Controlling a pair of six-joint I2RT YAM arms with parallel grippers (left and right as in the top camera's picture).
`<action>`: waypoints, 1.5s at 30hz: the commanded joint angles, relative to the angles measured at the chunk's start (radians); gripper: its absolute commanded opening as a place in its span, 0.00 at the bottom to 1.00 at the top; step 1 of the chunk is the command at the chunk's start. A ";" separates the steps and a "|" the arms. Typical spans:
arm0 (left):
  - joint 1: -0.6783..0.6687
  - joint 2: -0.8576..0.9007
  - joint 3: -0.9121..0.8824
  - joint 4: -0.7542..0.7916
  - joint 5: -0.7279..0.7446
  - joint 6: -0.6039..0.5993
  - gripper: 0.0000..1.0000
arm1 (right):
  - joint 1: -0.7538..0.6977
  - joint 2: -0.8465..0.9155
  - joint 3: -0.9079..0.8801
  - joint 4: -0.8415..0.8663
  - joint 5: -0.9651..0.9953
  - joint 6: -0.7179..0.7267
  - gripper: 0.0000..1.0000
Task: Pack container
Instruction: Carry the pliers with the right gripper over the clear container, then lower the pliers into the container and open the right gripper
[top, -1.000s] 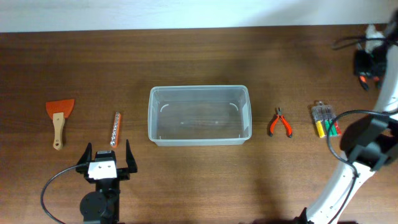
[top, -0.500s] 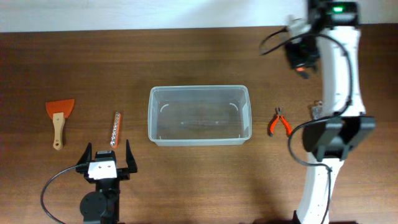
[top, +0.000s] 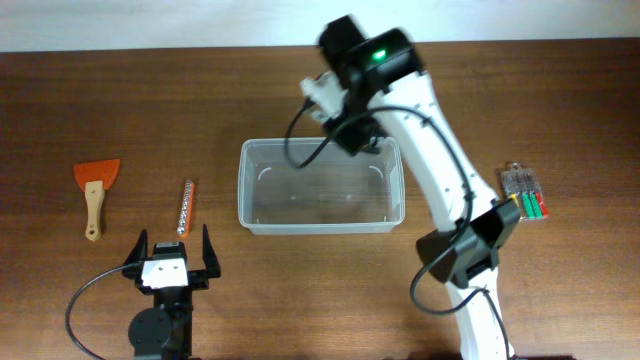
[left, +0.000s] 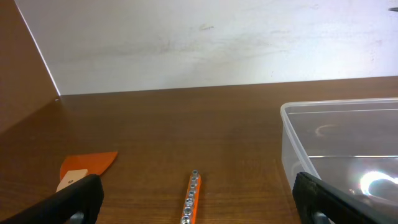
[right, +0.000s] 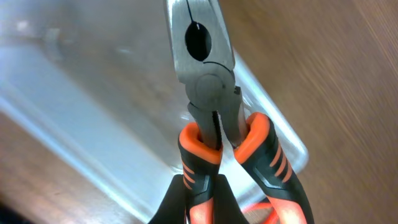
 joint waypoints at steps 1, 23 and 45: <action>-0.003 -0.007 -0.003 -0.001 -0.004 -0.013 0.99 | 0.078 -0.054 0.024 -0.006 -0.010 -0.069 0.04; -0.003 -0.007 -0.003 -0.001 -0.004 -0.013 0.99 | 0.117 -0.051 -0.208 0.121 -0.081 -0.277 0.04; -0.003 -0.007 -0.003 -0.001 -0.003 -0.013 0.99 | 0.029 -0.049 -0.488 0.327 -0.197 -0.277 0.04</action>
